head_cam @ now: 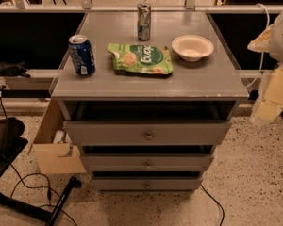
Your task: Open middle drawer
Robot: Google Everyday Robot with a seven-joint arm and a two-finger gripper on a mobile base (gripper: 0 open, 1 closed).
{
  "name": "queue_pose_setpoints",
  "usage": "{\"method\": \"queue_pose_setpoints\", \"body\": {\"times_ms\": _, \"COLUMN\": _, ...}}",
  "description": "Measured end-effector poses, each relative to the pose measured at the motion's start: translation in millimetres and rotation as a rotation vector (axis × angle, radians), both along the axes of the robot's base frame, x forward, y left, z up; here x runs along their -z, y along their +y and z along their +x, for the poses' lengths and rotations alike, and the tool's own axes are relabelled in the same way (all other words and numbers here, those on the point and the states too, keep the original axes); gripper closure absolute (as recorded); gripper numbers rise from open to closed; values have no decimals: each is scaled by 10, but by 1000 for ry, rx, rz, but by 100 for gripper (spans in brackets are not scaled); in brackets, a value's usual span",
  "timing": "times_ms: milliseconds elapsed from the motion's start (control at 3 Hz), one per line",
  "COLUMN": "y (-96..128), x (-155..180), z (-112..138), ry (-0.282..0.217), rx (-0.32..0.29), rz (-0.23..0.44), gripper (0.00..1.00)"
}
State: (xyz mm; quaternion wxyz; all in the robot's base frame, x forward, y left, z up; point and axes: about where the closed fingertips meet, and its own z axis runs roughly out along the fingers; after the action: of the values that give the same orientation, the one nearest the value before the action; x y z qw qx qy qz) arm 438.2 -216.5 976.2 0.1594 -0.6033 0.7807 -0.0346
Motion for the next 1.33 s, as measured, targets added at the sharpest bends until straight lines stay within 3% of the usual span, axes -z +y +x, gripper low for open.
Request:
{"method": "queue_pose_setpoints", "body": {"times_ms": 333, "y": 2, "x": 1, "z": 1, "ry": -1, "rx": 0, "rz": 0, "gripper": 0}}
{"method": "queue_pose_setpoints", "body": {"times_ms": 667, "y": 2, "x": 367, "z": 9, "ry": 14, "rx": 16, "rz": 14, "gripper": 0}}
{"method": "queue_pose_setpoints", "body": {"times_ms": 1333, "y": 49, "x": 2010, "z": -71, "ry": 66, "rx": 46, "rz": 13, "gripper": 0}}
